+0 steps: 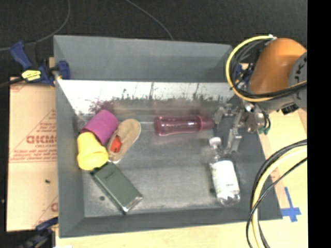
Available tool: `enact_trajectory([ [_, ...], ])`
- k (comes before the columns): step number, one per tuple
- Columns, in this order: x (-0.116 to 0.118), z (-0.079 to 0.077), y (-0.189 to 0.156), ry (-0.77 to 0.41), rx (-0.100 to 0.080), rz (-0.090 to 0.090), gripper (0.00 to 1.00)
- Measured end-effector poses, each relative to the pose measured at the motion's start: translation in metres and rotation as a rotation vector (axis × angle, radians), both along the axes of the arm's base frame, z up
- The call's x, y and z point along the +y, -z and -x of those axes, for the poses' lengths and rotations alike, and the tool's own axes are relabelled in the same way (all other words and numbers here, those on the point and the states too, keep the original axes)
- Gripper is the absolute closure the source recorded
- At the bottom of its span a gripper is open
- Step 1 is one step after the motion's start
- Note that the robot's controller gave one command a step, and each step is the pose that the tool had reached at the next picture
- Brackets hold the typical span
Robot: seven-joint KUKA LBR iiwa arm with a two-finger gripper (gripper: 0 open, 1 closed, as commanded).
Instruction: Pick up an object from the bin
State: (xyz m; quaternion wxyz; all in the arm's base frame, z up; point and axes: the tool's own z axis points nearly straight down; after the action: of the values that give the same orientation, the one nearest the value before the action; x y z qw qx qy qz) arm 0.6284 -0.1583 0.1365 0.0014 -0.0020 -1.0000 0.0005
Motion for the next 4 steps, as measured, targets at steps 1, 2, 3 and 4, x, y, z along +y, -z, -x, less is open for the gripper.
enact_trajectory([
  [1,0.001,-0.002,-0.005,-0.005,-0.007,0.001,0.0],
  [2,0.08,-0.026,0.06,-0.153,-0.021,0.004,0.0],
  [3,0.071,-0.029,0.025,-0.098,-0.015,0.002,0.0],
  [4,0.115,-0.027,0.035,-0.496,-0.024,0.007,0.0],
])
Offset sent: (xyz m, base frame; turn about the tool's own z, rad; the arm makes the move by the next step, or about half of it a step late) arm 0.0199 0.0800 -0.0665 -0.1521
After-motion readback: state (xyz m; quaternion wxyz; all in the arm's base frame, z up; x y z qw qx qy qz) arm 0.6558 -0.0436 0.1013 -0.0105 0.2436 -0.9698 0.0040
